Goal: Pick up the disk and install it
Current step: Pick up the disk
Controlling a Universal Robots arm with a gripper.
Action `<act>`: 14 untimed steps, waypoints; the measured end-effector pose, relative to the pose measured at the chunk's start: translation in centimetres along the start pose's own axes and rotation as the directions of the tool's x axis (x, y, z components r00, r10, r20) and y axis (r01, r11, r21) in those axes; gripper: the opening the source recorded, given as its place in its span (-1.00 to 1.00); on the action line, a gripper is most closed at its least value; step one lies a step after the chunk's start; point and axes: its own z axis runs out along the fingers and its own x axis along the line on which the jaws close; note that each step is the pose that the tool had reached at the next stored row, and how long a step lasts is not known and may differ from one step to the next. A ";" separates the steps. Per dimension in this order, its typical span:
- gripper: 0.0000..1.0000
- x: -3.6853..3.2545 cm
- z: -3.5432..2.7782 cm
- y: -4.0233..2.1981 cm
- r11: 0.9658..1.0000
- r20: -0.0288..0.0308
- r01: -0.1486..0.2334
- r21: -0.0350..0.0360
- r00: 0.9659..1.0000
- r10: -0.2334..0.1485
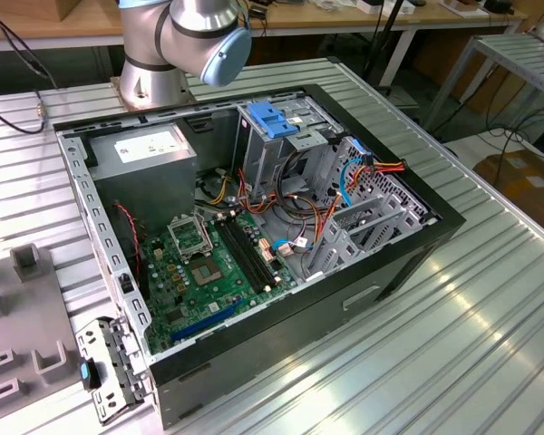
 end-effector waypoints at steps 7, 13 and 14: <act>-0.26 -0.01 -0.61 0.00 1.000 0.001 0.000 0.000 1.000 0.000; -0.26 -0.02 -1.23 0.00 1.000 0.004 0.000 0.000 1.000 0.000; -0.26 -0.02 -1.40 0.00 1.000 0.005 0.000 0.000 1.000 0.000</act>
